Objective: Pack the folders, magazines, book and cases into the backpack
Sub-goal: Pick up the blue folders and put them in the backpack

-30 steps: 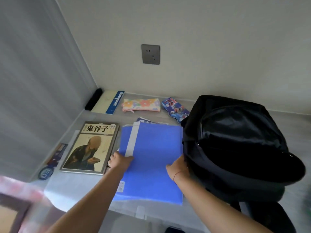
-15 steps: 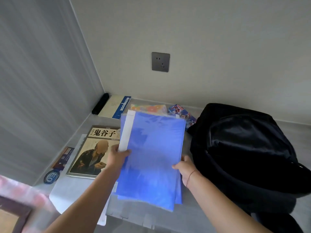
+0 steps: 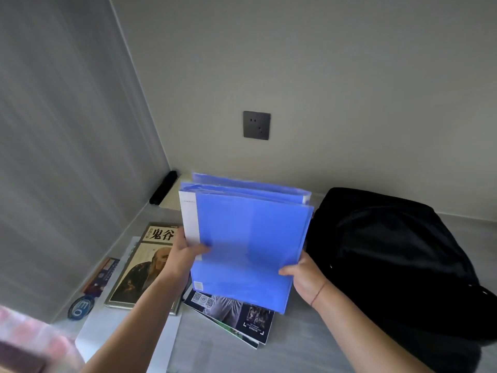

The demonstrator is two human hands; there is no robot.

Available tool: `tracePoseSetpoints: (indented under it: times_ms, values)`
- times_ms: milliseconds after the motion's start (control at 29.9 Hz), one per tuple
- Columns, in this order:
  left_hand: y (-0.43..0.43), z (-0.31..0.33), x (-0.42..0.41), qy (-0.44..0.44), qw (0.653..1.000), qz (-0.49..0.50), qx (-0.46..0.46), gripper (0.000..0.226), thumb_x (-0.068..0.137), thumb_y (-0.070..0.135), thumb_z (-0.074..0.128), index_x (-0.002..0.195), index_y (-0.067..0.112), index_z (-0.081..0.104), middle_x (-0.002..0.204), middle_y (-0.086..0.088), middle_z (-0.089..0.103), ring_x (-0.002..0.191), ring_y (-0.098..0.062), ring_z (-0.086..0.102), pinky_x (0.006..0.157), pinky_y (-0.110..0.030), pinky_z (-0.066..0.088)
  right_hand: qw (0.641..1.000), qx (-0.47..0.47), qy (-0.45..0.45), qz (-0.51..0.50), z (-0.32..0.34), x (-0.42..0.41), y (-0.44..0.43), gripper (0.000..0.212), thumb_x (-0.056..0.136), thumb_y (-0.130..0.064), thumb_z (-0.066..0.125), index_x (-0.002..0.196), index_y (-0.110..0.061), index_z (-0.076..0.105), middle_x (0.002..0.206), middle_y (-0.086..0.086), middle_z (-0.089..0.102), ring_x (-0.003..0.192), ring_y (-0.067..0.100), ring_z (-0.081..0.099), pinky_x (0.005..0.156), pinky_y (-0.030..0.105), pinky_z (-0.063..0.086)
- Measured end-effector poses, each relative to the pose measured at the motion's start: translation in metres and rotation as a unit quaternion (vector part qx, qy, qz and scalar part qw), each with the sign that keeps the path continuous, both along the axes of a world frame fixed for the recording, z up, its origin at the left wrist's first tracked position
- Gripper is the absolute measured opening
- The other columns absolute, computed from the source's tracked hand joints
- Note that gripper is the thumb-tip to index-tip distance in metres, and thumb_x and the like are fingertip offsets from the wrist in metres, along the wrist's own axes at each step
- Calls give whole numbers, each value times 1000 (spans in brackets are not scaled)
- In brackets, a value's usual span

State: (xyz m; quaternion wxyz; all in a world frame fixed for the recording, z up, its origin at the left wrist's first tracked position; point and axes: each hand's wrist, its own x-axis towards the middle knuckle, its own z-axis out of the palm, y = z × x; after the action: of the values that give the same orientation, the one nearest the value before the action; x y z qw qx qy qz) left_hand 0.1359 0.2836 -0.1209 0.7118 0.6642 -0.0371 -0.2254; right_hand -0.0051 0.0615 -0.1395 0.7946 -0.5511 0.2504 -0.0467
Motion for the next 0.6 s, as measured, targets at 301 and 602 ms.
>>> tracePoseSetpoints:
  times_ms: [301, 602]
  values:
    - [7, -20, -1, 56, 995, -78, 14, 86, 50, 10, 85, 126, 21, 48, 112, -11, 70, 101, -33, 68, 86, -48, 53, 998, -8, 41, 55, -14, -8, 1, 43, 75, 19, 61, 98, -16, 69, 91, -6, 76, 85, 11, 71, 75, 25, 55]
    - [-32, 4, -18, -32, 986, -128, 102, 15, 83, 11, 70, 94, 20, 67, 86, 1, 77, 79, -18, 73, 64, -27, 56, 998, -55, -24, -30, 19, -45, -24, 35, 89, -1, 57, 118, -20, 58, 104, -4, 72, 93, 14, 69, 80, 25, 57]
